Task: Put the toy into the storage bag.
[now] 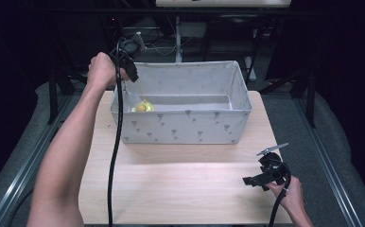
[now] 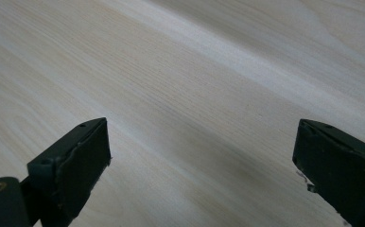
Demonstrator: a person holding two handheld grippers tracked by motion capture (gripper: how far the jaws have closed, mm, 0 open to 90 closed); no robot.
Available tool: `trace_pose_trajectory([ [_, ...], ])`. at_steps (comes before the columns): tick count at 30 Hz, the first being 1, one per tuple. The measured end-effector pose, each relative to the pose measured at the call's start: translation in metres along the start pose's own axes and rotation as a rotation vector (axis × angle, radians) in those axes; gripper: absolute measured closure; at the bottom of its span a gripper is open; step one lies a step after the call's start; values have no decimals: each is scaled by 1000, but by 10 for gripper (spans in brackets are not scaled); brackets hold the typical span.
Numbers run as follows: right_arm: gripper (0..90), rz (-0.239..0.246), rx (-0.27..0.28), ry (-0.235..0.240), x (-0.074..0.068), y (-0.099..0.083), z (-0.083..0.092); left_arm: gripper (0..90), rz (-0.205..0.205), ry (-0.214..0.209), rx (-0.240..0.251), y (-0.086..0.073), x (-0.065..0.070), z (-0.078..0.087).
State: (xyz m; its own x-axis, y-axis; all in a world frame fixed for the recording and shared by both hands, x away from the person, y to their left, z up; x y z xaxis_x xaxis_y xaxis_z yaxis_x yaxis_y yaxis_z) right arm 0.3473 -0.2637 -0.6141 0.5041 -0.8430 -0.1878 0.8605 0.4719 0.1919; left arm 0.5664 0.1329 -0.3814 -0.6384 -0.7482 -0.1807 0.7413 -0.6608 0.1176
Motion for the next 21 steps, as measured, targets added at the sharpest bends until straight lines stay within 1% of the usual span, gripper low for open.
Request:
trace_pose_trajectory([
  [1,44,-6,5,5,-1,1,0,877,-2,-7,-3,-1,0,-2],
  [2,44,-7,7,7,-1,1,0,877,-2,-7,-3,-1,0,-2],
  [3,44,-8,10,6,-1,1,0,877,-2,-1,-6,-2,0,-6],
  [5,45,-2,3,2,0,0,0,877,2,-7,-10,-3,0,-10],
  [6,44,-7,7,5,-1,1,0,877,7,-1,-7,-3,-1,-12],
  [7,45,-10,10,5,-1,1,-1,877,4,-2,-8,-4,-1,-14],
  [11,45,-7,8,10,-2,1,0,877,10,-1,-19,-6,-2,-23],
  [12,45,-6,8,11,-2,1,0,877,10,-1,-19,-6,-2,-23],
  [13,45,-6,6,10,-2,1,0,877,14,9,-25,-8,-4,-28],
  [14,45,-6,8,10,-2,1,0,877,14,1,-32,-9,-3,-31],
  [15,45,0,1,4,-1,0,0,877,15,13,-38,-10,-4,-33],
  [17,45,-4,9,9,-2,1,0,877,14,9,-47,-12,-5,-38],
  [21,46,-5,9,7,-1,0,0,877,19,10,-59,-15,-6,-47],
])
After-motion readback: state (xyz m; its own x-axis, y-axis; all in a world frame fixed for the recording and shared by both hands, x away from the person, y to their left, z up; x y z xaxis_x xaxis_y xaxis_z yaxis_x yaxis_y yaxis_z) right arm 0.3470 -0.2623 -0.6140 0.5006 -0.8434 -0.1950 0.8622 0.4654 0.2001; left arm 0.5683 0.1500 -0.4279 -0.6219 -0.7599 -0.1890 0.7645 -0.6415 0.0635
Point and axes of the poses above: each handheld gripper's, and its own axes: z roughly backward along the jaws, y roughly out of its top, x roughly to its right, the point moved 10 cm from there along -z, roughly forward along the jaws, and after that the axes turned 15 degrees about -x, right-handed, at the moved point
